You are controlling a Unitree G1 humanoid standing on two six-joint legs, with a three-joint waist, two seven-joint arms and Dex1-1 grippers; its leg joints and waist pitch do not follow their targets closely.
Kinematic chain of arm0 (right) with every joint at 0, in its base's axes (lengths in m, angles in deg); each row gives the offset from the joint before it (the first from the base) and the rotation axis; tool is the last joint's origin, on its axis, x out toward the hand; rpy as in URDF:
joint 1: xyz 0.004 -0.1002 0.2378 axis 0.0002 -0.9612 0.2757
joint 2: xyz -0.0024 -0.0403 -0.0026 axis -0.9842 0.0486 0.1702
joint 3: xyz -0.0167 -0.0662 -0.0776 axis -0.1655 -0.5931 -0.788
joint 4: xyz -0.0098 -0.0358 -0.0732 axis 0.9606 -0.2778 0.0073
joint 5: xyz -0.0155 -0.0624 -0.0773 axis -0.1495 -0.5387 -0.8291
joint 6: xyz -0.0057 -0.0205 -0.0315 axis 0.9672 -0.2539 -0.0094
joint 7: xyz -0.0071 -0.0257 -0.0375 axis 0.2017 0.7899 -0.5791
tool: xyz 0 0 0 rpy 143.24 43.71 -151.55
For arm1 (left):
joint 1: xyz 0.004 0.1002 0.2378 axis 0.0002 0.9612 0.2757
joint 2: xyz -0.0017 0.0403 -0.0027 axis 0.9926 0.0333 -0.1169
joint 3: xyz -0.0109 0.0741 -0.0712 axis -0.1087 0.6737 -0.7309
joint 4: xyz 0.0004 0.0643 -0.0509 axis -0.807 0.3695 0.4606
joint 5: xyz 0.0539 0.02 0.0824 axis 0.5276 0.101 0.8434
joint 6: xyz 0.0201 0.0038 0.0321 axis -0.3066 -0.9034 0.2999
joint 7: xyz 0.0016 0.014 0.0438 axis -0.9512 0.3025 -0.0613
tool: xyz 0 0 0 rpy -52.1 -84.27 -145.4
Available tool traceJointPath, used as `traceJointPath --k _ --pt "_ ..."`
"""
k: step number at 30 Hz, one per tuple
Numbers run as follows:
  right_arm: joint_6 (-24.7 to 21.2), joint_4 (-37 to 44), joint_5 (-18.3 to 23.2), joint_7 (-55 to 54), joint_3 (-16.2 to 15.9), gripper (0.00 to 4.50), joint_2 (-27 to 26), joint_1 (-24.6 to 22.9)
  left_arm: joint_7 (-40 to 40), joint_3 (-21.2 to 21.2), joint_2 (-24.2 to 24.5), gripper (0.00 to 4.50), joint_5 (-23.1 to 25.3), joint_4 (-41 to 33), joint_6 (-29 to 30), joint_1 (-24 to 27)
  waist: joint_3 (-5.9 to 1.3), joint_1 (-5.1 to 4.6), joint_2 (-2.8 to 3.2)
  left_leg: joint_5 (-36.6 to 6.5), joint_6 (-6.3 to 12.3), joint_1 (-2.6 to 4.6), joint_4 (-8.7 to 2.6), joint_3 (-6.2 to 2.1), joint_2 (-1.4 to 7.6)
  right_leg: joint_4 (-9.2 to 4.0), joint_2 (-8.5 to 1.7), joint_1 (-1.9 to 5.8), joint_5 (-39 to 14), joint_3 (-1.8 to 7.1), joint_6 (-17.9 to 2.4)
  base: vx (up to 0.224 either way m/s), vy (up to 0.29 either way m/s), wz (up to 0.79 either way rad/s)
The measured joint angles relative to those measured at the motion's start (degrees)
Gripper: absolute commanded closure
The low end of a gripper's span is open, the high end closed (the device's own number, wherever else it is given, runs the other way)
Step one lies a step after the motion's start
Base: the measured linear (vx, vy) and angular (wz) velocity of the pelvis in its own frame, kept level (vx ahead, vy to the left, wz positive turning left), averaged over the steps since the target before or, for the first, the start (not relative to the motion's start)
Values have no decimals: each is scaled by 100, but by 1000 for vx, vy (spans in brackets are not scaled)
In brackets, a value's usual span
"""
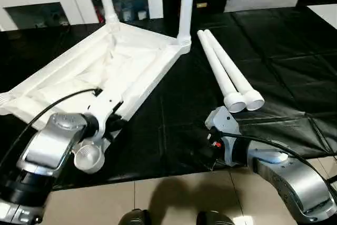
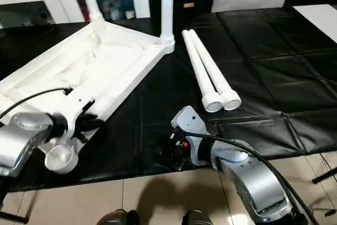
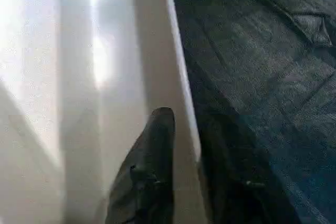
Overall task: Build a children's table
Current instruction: Rotate table base
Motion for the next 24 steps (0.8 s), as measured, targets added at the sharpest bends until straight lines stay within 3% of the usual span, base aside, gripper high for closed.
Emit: traceJointPath --k 7,12,18,24 --pt "1 -7 -2 -2 -1 0 -1 6 30 -62 -62 429 -121 -104 130 17 0 10 0 0 0 0 0 0 -3 -4 -2 1 -1 0 1 0 0 0" --pt "4 -41 -7 -46 1 0 -8 43 -197 -283 -381 445 -173 -101 303 28 -2 51 3 0 0 0 -1 0 -4 -2 -3 5 -2 -1 2 0 0 0" --pt "11 -49 -23 -134 18 0 -21 56 -780 -642 -1452 445 -355 191 519 -205 -2 128 22 1 2 -4 0 0 -29 -9 -23 33 -4 7 6 0 0 0" --pt "18 -74 -70 -212 62 0 -43 67 -1488 -798 -2306 445 -363 708 339 -539 -7 135 30 1 4 -12 -1 -4 -34 -18 -26 35 -5 8 11 0 0 0"
